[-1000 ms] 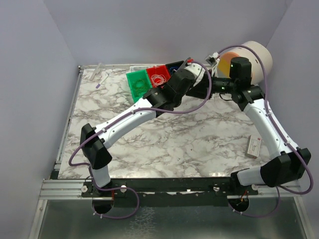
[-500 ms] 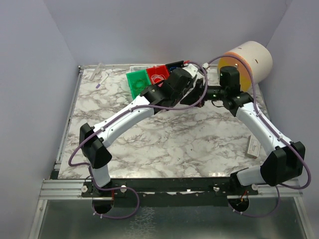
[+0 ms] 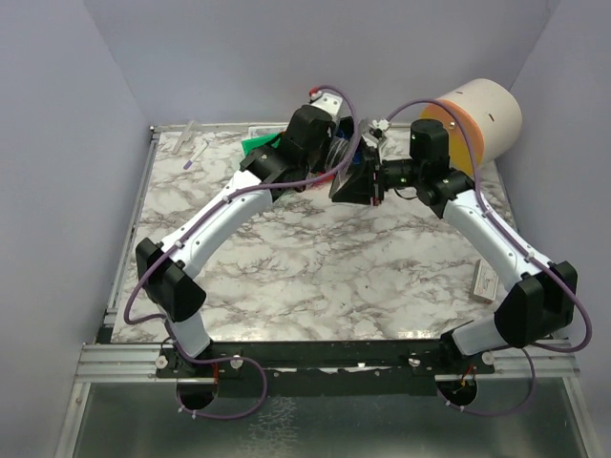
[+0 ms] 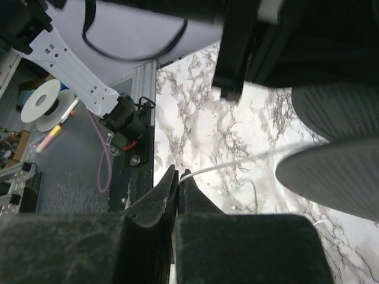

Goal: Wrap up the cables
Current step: Wrap the cable around the cable reel.

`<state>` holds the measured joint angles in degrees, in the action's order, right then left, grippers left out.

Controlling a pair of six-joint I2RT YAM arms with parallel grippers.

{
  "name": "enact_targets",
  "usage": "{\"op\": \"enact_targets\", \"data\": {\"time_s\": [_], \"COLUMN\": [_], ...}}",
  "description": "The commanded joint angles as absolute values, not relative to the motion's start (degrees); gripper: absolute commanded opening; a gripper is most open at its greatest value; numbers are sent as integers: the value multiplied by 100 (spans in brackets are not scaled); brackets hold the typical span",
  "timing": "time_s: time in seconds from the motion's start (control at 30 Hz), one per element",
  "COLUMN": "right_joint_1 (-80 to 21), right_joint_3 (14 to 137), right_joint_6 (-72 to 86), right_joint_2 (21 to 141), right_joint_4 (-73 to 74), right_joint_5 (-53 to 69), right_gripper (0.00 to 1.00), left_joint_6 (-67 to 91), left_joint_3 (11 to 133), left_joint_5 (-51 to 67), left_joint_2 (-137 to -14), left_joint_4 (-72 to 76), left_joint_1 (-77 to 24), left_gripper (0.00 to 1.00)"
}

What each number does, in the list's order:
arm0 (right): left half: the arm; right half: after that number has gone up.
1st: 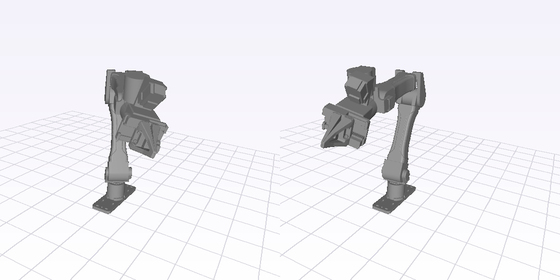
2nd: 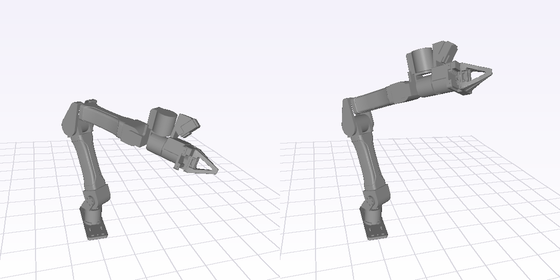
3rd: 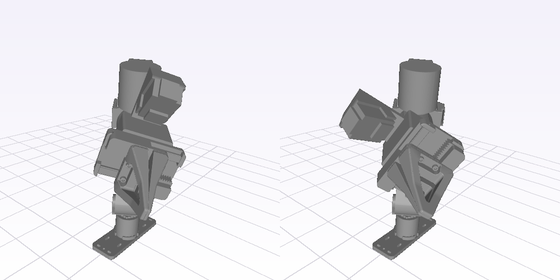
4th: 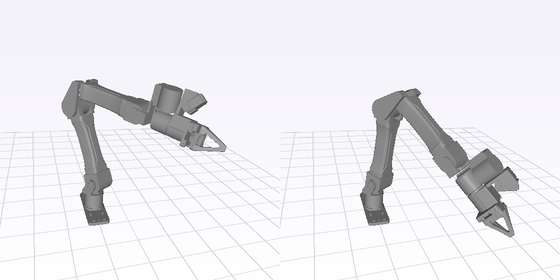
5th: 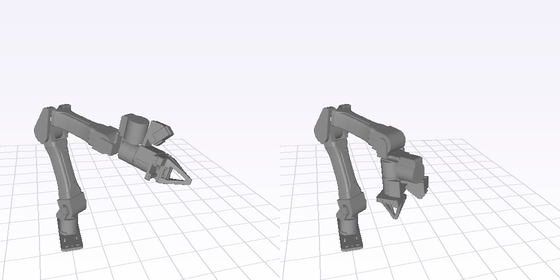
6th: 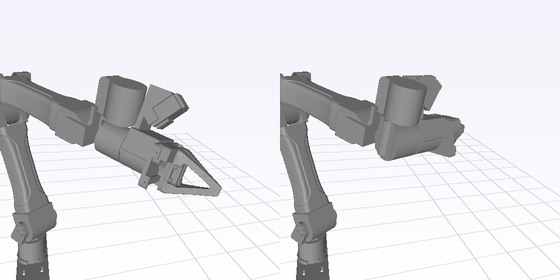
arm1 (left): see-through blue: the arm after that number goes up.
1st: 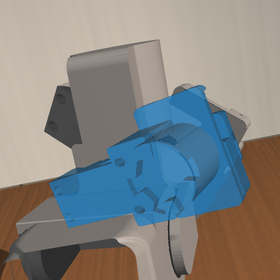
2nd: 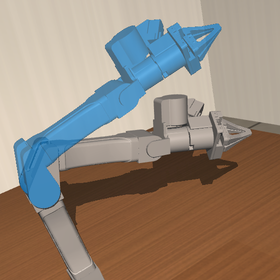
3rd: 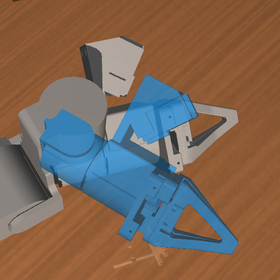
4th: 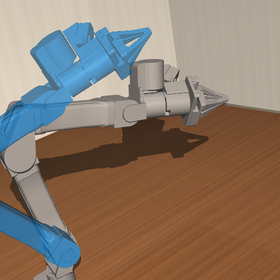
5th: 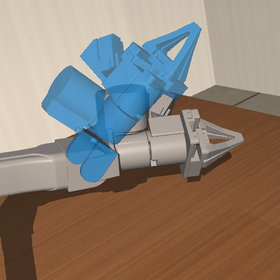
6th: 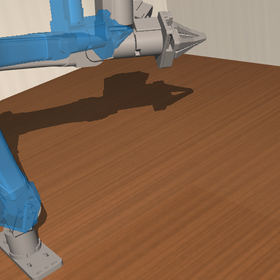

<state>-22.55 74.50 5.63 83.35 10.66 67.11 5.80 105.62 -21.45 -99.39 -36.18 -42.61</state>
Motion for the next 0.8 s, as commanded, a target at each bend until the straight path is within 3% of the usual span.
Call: {"op": "enact_targets", "data": {"time_s": [0.0,0.23,0.63,0.77], "right_joint_1": [-2382,-2382,-2377,-2299], "right_joint_3": [6963,6276,6368,6186], "right_joint_6": [660,518,394,457], "right_joint_2": [8322,8268,8472,8406], "right_joint_4": [945,649,776,464], "right_joint_5": [7401,6772,2892,2355], "right_gripper": [1,1,0,0], "left_joint_6": [1510,2060,2304,2355], "left_joint_3": [10667,10421,10131,10046], "left_joint_5": [-1578,-297,1607,2199], "left_joint_2": [-9593,-9291,-9027,-8950], "left_joint_4": [-2927,-2727,-2389,-2281], "left_joint_1": [-3454,-2840,-2541,-2454], "left_gripper": [0,0,0,0]}}
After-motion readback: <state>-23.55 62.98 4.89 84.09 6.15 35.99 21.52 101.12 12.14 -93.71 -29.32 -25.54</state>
